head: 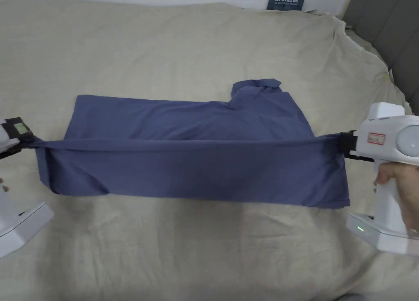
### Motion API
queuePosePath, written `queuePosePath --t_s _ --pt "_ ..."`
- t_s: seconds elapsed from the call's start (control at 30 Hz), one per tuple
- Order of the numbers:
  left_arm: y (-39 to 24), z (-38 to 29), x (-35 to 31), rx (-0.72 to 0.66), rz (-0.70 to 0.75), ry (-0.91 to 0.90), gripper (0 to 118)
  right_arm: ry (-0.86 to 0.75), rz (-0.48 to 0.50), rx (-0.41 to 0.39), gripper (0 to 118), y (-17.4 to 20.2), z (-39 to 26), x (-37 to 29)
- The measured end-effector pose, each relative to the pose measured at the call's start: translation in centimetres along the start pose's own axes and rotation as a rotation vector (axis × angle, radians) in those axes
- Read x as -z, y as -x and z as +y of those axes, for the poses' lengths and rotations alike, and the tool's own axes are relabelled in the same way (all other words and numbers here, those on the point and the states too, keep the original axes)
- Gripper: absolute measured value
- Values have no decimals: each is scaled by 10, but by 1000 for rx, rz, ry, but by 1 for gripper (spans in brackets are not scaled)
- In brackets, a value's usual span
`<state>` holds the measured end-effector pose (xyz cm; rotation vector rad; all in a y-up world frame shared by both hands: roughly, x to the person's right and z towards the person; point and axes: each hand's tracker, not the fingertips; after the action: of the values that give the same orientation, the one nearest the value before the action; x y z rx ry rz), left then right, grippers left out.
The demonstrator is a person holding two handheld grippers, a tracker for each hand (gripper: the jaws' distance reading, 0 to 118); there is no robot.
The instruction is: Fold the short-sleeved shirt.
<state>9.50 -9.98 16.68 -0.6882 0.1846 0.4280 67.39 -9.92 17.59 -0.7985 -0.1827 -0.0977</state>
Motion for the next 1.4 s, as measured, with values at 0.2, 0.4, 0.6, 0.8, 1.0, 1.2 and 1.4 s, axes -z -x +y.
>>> queuePosePath --t_s 0.2,0.4,0.6,0.8,1.0,1.2,1.4 --pt "-21 7 77 40 87 70 0 78 -74 -6 1 21 18 68" --pt "-30 3 125 158 181 117 40 164 -89 78 2 17 14 106" --pt "-37 8 94 264 171 -33 109 55 -83 27 109 13 13 76" --pt "-39 -2 17 344 83 -200 108 -241 -30 -5 109 10 6 -17" --pt "-35 -53 -54 424 26 -283 76 -478 22 -31 109 15 -45 -104" --pt "-25 -101 -92 385 -60 -289 0 -512 72 -49 60 22 -99 -140" --pt "-17 -124 -105 367 -88 -285 0 -454 117 -33 0 25 -126 -143"
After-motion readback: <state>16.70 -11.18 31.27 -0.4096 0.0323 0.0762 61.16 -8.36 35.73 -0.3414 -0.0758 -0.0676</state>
